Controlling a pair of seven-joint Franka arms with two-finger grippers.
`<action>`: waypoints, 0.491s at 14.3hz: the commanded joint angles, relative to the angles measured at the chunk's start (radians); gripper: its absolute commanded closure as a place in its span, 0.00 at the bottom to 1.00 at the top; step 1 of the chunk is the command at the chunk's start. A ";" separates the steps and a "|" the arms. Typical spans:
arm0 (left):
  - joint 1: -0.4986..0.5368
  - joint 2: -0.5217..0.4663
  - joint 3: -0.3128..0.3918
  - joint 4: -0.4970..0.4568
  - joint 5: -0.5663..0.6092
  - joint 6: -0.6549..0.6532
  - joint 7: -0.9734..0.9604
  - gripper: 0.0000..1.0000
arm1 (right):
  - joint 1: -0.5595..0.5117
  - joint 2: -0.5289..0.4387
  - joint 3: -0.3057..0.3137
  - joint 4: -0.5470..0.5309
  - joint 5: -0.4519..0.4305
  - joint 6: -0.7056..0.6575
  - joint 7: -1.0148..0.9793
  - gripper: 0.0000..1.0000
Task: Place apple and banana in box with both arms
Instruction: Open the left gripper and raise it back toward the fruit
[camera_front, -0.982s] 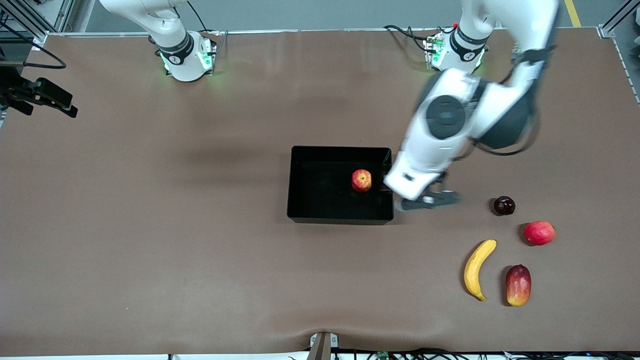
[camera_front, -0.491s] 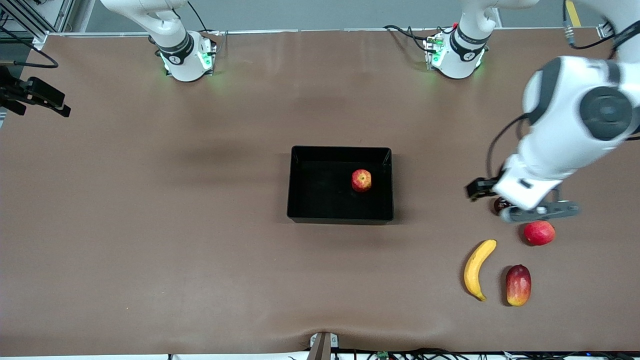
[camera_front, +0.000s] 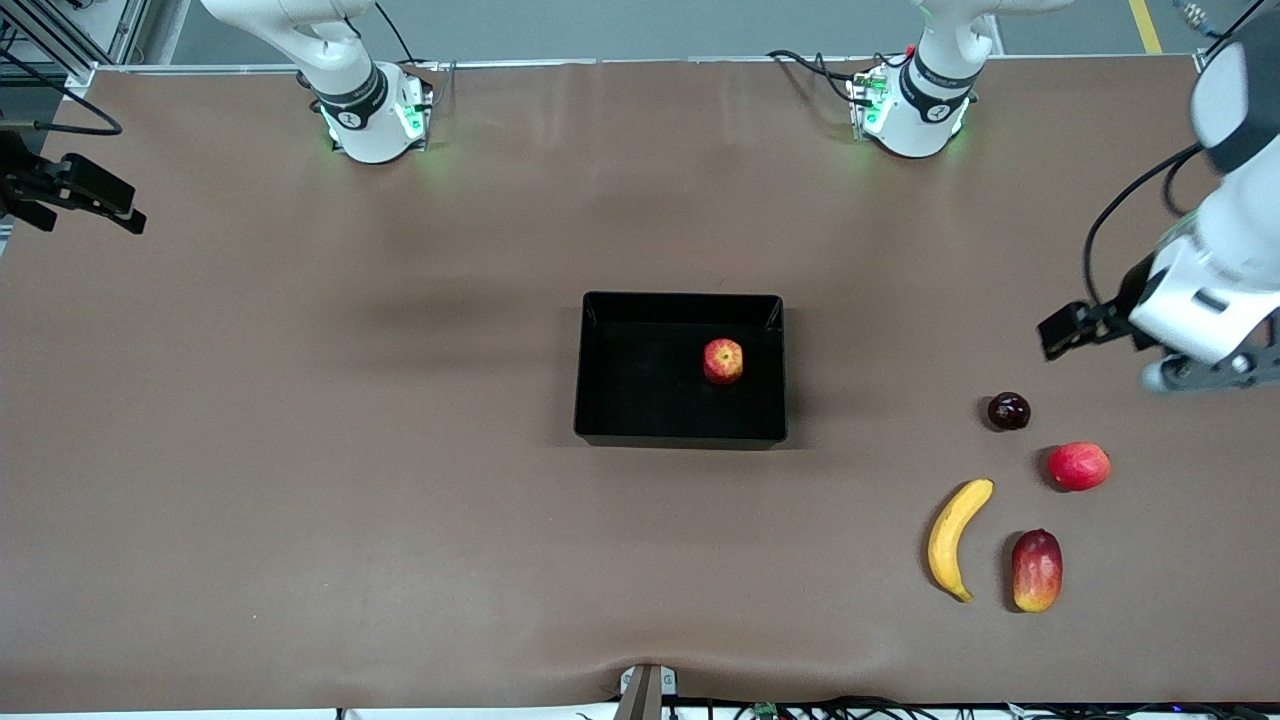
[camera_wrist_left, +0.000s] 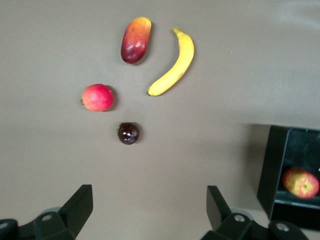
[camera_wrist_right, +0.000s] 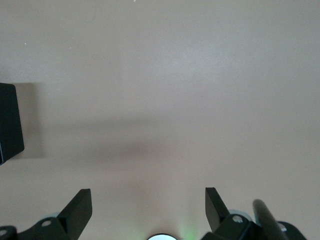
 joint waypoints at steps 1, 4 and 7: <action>0.026 -0.089 -0.012 -0.052 -0.010 -0.028 0.043 0.00 | -0.024 -0.016 0.013 -0.019 0.015 0.003 -0.010 0.00; 0.034 -0.210 -0.014 -0.160 -0.020 -0.017 0.051 0.00 | -0.017 -0.013 0.014 -0.014 0.017 0.012 -0.010 0.00; 0.026 -0.290 -0.012 -0.242 -0.023 0.004 0.051 0.00 | -0.017 -0.013 0.014 -0.014 0.035 0.012 -0.010 0.00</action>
